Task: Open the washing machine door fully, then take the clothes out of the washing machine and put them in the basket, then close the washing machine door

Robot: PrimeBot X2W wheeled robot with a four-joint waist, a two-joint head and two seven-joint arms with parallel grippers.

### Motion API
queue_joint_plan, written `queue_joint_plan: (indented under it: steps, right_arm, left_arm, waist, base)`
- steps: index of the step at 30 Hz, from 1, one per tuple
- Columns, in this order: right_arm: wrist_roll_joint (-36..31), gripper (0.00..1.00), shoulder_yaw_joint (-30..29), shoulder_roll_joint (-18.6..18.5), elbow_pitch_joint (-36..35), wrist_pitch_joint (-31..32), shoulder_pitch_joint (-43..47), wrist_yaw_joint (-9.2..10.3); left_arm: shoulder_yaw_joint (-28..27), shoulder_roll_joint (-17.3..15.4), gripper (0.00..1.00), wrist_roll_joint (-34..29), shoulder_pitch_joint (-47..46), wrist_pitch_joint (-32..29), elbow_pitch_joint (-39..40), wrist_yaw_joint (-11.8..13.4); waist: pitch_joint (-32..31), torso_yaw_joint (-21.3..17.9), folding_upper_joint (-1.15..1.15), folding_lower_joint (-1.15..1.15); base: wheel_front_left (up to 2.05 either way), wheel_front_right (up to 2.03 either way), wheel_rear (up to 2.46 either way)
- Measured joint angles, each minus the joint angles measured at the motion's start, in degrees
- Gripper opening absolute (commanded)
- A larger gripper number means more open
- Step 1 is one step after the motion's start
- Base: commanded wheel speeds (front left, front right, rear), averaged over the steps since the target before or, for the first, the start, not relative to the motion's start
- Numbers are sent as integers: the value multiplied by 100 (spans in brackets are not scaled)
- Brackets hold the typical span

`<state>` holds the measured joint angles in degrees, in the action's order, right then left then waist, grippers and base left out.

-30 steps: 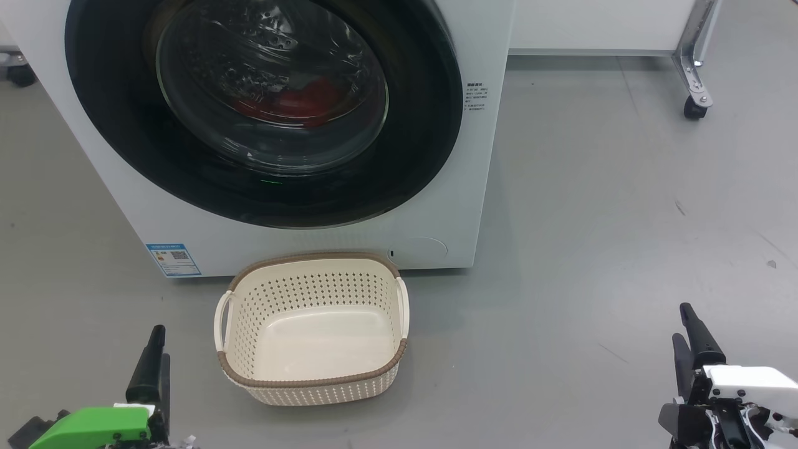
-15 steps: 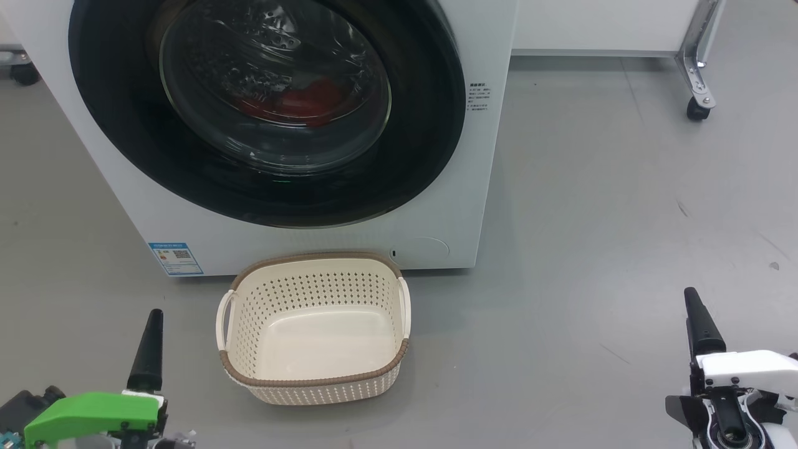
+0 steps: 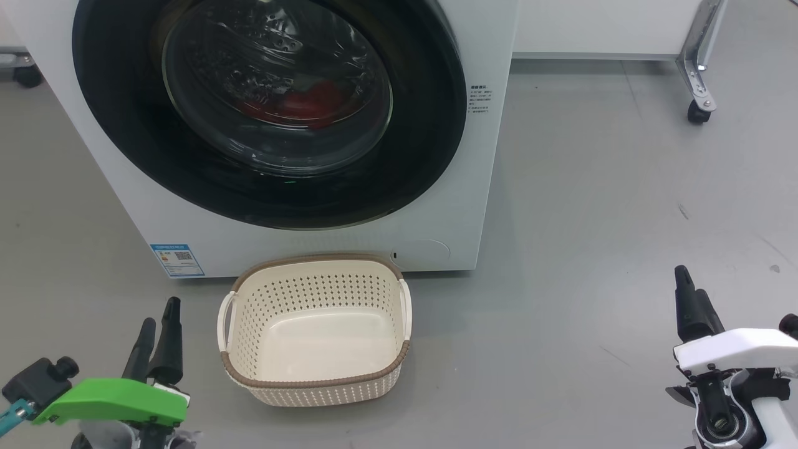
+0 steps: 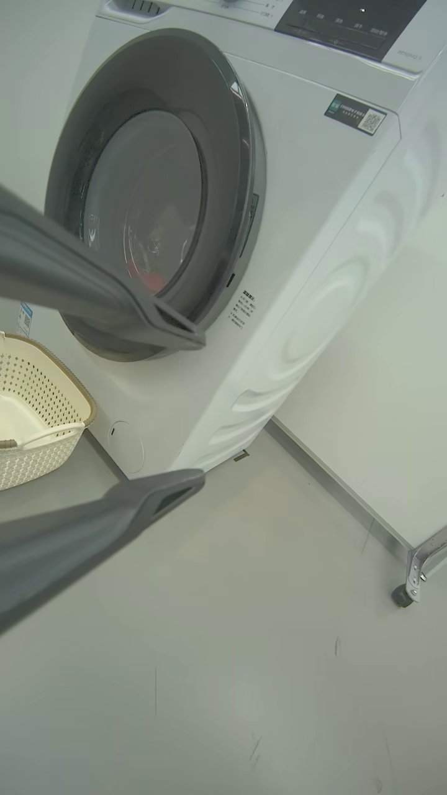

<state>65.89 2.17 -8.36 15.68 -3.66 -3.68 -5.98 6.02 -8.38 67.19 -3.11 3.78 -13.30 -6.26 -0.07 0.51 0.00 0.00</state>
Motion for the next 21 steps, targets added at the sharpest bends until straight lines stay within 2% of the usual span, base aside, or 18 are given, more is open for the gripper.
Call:
queue_joint_plan:
  steps: [12,21]
  right_arm:
    - [-1368,100,470,-125,-58,-225,-62,263]
    - [-2131,100,800,-155,60,-385,-61,422]
  left_arm:
    - [483,-157,100,-1267,-51,221,45,220]
    - [744,-155,100,-1859,-52,390,7,344]
  waist:
    - [-42,3,0,0]
    - [-68,16,0,0]
  base:
    - [0,0,0]
    - [0,0,0]
